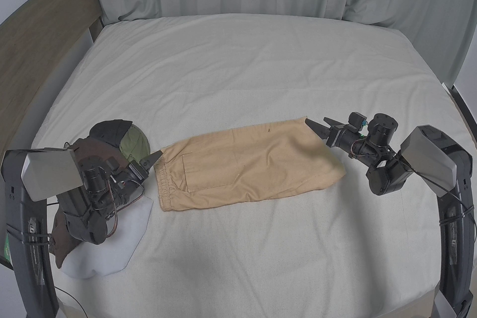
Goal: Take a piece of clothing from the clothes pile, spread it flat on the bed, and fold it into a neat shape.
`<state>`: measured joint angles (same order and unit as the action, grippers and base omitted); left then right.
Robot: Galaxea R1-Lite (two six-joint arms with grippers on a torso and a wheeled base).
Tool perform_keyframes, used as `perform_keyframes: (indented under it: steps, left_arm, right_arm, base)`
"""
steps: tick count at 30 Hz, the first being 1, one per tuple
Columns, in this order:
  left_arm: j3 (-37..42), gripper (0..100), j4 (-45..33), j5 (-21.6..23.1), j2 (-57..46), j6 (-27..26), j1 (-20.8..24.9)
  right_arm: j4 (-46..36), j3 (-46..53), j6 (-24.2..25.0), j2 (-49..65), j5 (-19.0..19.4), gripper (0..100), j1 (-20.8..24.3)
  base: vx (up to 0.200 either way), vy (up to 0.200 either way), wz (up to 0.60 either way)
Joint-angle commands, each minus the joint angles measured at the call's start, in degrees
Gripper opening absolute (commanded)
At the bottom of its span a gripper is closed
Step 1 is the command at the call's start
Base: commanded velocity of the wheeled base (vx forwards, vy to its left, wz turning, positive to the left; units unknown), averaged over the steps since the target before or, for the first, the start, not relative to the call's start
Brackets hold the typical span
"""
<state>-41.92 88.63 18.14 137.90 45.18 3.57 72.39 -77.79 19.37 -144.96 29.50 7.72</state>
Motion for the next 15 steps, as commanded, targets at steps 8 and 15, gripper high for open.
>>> perform_keyframes:
  steps: [8,15]
  left_arm:
    - [-0.18,100,0.14,-0.39,-2.11,0.26,-0.23]
    - [1.41,100,0.23,-0.3,-4.83,0.17,0.38]
  right_arm:
    - [0.56,5.89,-2.58,1.7,0.03,100,1.07]
    - [1.26,9.85,-4.78,1.7,0.03,100,1.6]
  base:
    - [0.0,0.0,0.0]
    - [0.0,0.0,0.0]
